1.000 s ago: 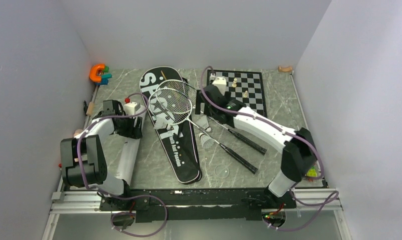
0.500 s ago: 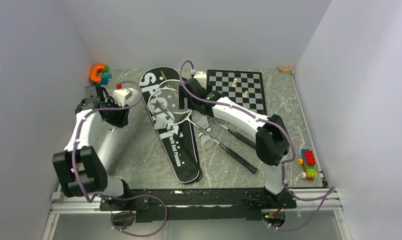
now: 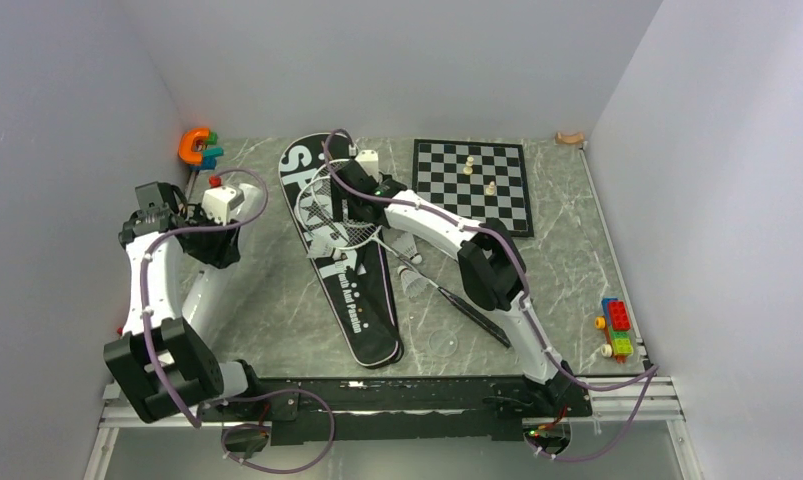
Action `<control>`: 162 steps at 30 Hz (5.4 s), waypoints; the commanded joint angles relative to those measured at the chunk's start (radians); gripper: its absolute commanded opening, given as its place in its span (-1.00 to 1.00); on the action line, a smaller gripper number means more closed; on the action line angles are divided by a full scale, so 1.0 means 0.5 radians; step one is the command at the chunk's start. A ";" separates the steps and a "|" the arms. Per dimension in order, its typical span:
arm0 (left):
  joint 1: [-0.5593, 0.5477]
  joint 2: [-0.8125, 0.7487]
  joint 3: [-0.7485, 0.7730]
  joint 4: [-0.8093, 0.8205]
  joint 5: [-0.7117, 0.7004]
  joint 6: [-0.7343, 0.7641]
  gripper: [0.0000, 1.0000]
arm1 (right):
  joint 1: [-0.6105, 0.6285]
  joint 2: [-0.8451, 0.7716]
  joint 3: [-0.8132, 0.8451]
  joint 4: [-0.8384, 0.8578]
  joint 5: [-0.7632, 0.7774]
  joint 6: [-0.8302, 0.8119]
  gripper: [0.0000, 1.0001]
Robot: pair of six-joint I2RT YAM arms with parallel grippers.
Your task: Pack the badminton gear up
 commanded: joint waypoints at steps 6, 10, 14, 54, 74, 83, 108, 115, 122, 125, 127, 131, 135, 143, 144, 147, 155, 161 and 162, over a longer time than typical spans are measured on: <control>0.012 -0.229 -0.176 0.027 0.150 0.066 -0.68 | 0.040 0.081 0.173 -0.081 0.032 -0.032 0.99; 0.012 -0.286 -0.265 0.065 0.144 0.099 -0.67 | 0.112 0.039 0.172 -0.034 0.109 -0.075 0.99; 0.015 -0.372 -0.382 0.139 0.118 0.154 -0.67 | 0.212 0.035 0.233 -0.047 0.184 -0.117 0.99; 0.331 -0.341 -0.408 0.097 0.278 0.259 -0.64 | 0.449 0.091 0.211 -0.172 0.619 -0.292 0.01; -0.280 -0.623 -0.747 0.292 0.282 0.365 -0.53 | 0.264 -0.938 -0.664 -0.012 0.491 -0.086 -1.00; -0.268 -0.461 -0.625 0.291 0.146 0.264 -0.61 | 0.275 -0.914 -0.720 0.053 0.399 -0.106 0.42; 0.114 -0.192 -0.544 0.365 0.177 0.285 -0.78 | 0.489 0.152 0.366 -0.295 0.546 -0.098 0.52; 0.140 -0.222 -0.572 0.390 0.180 0.287 -0.78 | 0.466 0.208 0.341 -0.249 0.532 -0.087 0.44; 0.149 -0.178 -0.527 0.363 0.166 0.279 -0.77 | 0.449 0.282 0.360 -0.226 0.529 -0.094 0.38; 0.153 -0.183 -0.522 0.361 0.177 0.284 -0.75 | 0.451 0.265 0.321 -0.215 0.554 -0.092 0.25; 0.153 -0.186 -0.523 0.357 0.194 0.287 -0.72 | 0.446 0.235 0.269 -0.193 0.575 -0.094 0.12; 0.153 -0.154 -0.498 0.296 0.257 0.317 -0.54 | 0.446 0.155 0.180 -0.184 0.631 -0.081 -0.29; 0.142 -0.109 -0.454 0.203 0.347 0.349 -0.39 | 0.446 0.035 0.049 -0.169 0.683 -0.055 -0.67; -0.097 -0.216 -0.499 0.051 0.469 0.479 -0.29 | 0.397 -0.507 -0.400 -0.125 0.716 0.066 -1.00; -0.134 -0.256 -0.513 0.046 0.491 0.491 -0.29 | 0.375 -0.607 -0.487 -0.096 0.674 0.085 -1.00; -0.231 -0.374 -0.525 -0.017 0.590 0.540 -0.30 | 0.293 -0.987 -0.839 0.047 0.449 0.150 -1.00; -0.288 -0.614 -0.467 -0.435 0.853 0.842 -0.30 | -0.137 -2.043 -1.878 0.943 -0.750 0.256 -1.00; -0.307 -0.622 -0.431 -0.629 0.958 1.113 -0.26 | -0.142 -2.137 -1.914 1.235 -1.150 0.326 -1.00; -0.316 -0.635 -0.428 -0.617 0.989 1.117 -0.25 | -0.145 -2.122 -1.914 1.295 -1.223 0.365 -1.00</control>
